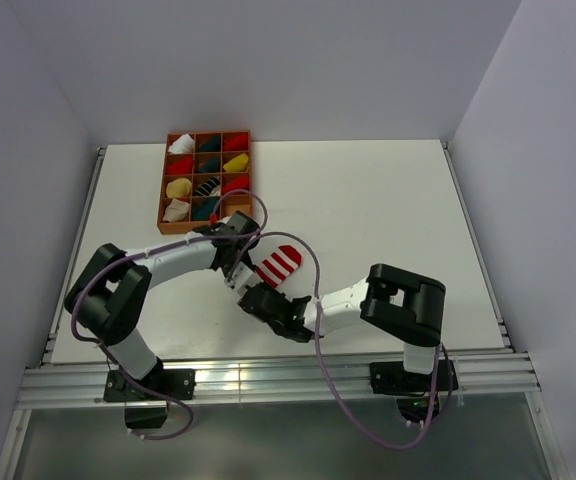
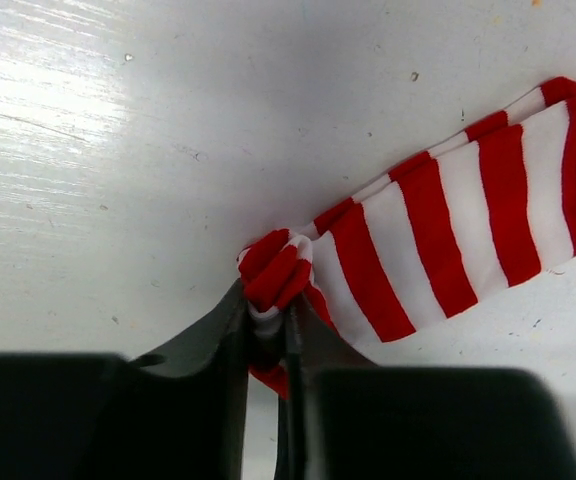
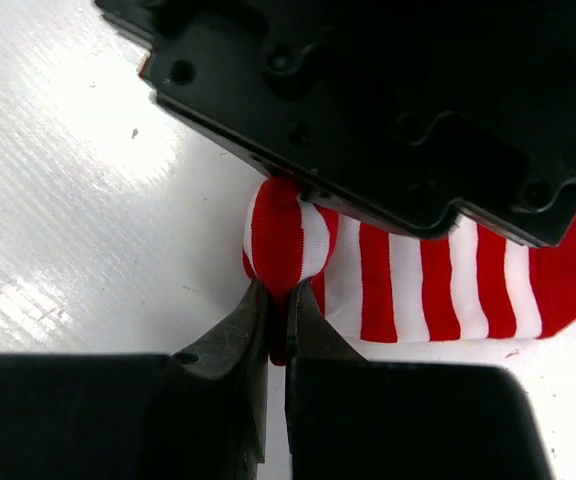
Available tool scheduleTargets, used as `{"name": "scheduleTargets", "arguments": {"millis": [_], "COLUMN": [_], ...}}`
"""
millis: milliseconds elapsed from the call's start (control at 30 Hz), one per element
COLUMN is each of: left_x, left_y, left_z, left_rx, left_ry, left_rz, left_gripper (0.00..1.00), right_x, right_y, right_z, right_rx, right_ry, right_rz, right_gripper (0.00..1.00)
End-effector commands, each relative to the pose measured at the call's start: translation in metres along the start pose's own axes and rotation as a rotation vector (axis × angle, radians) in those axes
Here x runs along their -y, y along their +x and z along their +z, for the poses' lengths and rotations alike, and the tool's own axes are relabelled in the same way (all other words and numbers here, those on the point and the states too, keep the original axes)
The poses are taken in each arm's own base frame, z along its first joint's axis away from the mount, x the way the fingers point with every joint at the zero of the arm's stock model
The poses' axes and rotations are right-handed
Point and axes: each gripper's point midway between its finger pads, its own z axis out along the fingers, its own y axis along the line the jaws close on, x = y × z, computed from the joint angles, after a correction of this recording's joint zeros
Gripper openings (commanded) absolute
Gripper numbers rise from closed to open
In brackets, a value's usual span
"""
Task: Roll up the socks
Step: Roll the sock at the center of the board.
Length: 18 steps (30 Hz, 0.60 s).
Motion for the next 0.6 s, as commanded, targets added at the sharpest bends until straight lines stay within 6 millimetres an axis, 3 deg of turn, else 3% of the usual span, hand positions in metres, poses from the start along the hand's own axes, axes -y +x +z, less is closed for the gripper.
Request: {"name": "scheduleTargets", "arguments": {"millis": [0, 233, 400, 567], "left_x": [0.003, -0.006, -0.007, -0.004], "left_y": [0.000, -0.035, -0.063, -0.073], "left_z": [-0.010, -0.027, -0.048, -0.067], "left_rx": [0.014, 0.104, 0.190, 0.264], "left_ry": [0.032, 0.086, 0.169, 0.277], "left_rz": [-0.030, -0.166, -0.259, -0.301], "left_gripper": [0.24, 0.52, 0.64, 0.67], "right_x": [-0.009, -0.002, -0.005, -0.002], "right_y": [-0.002, 0.006, 0.007, 0.009], "right_z": [-0.006, -0.012, -0.015, -0.017], "right_rx": [-0.011, -0.021, -0.023, -0.049], "right_ry": [-0.093, -0.127, -0.226, -0.388], "right_rz": [0.073, 0.127, 0.216, 0.383], "right_gripper": [0.00, 0.00, 0.00, 0.00]}}
